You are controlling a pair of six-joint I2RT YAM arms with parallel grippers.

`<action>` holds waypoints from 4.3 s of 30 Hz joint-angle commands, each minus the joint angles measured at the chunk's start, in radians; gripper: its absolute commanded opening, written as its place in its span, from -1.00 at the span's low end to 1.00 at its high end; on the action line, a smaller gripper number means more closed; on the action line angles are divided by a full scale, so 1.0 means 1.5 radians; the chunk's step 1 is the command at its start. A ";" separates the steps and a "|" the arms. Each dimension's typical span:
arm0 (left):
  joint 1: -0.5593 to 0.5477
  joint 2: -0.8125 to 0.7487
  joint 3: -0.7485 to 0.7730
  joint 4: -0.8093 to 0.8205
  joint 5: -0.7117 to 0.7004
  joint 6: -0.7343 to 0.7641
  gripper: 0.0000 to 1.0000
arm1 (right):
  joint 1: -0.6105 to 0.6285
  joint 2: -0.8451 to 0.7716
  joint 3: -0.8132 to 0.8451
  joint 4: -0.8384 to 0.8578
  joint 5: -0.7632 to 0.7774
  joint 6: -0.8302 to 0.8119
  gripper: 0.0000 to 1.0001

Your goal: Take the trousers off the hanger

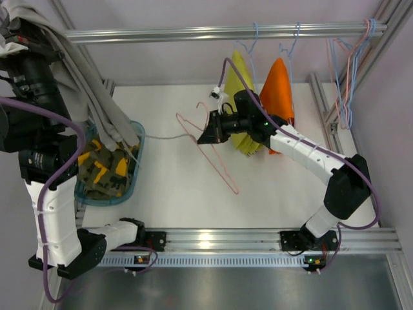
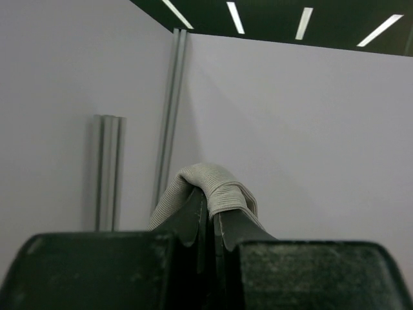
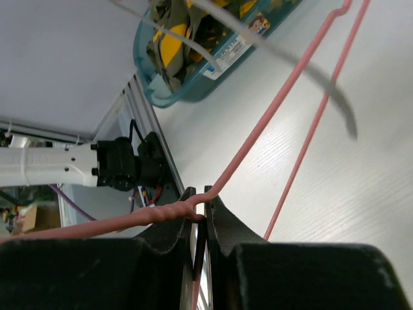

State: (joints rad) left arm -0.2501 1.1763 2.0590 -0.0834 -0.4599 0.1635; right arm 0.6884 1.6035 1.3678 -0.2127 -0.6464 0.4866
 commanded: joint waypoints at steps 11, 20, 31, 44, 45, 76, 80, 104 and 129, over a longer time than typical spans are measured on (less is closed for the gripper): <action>0.006 0.067 -0.011 0.206 -0.108 0.307 -1.00 | 0.042 -0.029 0.059 -0.027 -0.032 -0.085 -1.00; 0.196 0.145 0.062 0.105 -0.052 0.223 -1.00 | 0.042 -0.029 0.068 -0.099 0.025 -0.139 -1.00; 0.417 0.137 -0.014 0.082 0.059 0.130 -1.00 | 0.042 -0.043 0.057 -0.107 0.022 -0.169 -1.00; 0.440 -0.064 -0.389 0.059 0.155 0.092 -1.00 | 0.042 -0.061 0.066 -0.106 0.015 -0.179 -1.00; 0.440 -0.074 -0.422 0.035 0.169 0.084 -1.00 | 0.042 -0.061 0.067 -0.108 0.017 -0.181 -1.00; 0.440 -0.172 -0.926 -0.303 0.331 0.125 -1.00 | 0.043 -0.152 0.110 -0.182 0.045 -0.251 -1.00; 0.440 -0.154 -0.896 -0.338 0.351 0.127 -0.72 | 0.042 -0.184 0.110 -0.199 0.064 -0.268 -1.00; 0.437 -0.123 -0.484 -0.602 0.787 0.109 0.97 | -0.070 -0.456 0.012 -0.373 0.139 -0.294 -1.00; -0.186 0.103 -0.141 -0.599 0.854 0.268 0.82 | -0.196 -0.433 0.006 -0.338 -0.103 -0.248 -1.00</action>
State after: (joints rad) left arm -0.4107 1.2938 1.7912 -0.9936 0.9382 0.5129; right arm 0.3283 0.9253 1.3239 -0.7883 -0.7677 0.1261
